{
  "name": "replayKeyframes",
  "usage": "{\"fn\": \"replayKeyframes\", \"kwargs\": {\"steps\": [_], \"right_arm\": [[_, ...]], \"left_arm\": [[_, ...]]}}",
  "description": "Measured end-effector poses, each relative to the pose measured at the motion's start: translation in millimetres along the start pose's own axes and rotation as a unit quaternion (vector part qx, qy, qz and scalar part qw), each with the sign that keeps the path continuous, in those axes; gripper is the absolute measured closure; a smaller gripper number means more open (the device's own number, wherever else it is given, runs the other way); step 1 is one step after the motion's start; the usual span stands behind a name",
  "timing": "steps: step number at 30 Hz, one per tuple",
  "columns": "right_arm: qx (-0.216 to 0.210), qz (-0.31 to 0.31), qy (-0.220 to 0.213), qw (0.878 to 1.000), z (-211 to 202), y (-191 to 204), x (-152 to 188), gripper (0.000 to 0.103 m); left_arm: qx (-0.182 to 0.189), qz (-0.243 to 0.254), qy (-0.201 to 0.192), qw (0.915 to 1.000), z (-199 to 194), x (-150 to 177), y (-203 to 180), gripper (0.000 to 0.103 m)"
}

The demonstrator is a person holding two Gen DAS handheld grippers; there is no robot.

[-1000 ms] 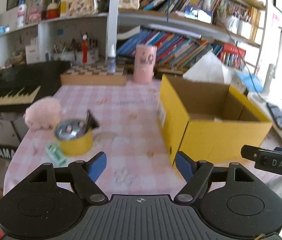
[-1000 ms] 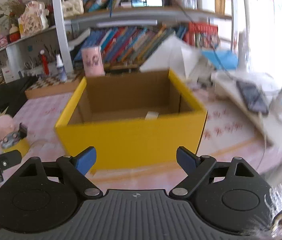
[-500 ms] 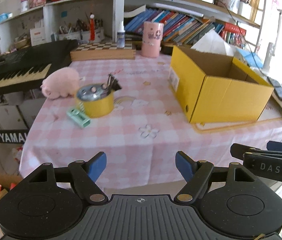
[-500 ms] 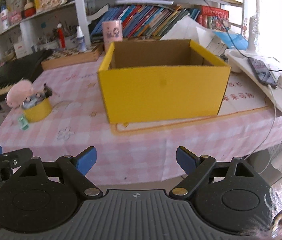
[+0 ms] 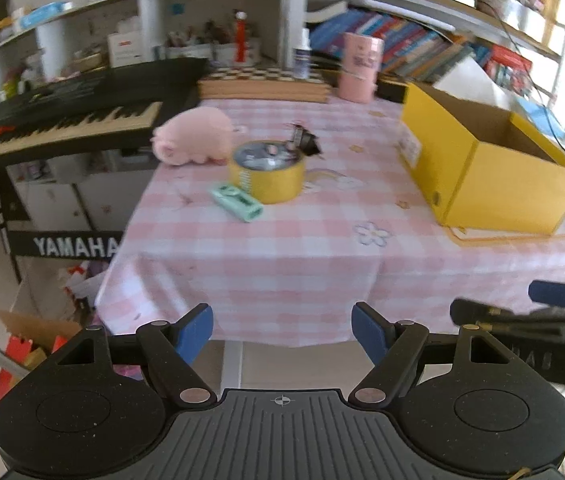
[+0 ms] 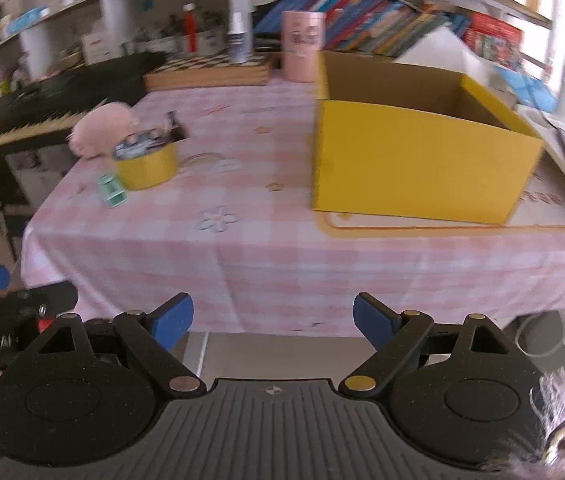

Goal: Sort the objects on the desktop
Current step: 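Lift both open tools out of the yellow box and back toward the table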

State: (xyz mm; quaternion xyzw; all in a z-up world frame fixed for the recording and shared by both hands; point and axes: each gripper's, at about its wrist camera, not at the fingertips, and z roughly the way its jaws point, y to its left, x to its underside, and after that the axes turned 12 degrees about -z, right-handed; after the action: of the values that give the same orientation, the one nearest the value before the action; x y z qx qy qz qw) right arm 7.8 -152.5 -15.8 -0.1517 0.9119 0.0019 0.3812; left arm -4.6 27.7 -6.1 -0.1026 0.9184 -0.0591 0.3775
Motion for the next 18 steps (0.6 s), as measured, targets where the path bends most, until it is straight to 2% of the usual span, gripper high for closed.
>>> {"fn": "replayKeyframes", "kwargs": {"steps": [6, 18], "right_arm": [[-0.017, -0.039, -0.024, 0.999, -4.0, 22.7, -10.4, 0.017], [-0.018, -0.036, -0.048, 0.998, -5.7, 30.2, -25.5, 0.018]], "left_arm": [[-0.007, -0.019, -0.021, 0.9996, -5.9, -7.2, 15.1, 0.025], [-0.005, -0.027, -0.033, 0.9991, -6.1, -17.2, 28.0, 0.025]]}}
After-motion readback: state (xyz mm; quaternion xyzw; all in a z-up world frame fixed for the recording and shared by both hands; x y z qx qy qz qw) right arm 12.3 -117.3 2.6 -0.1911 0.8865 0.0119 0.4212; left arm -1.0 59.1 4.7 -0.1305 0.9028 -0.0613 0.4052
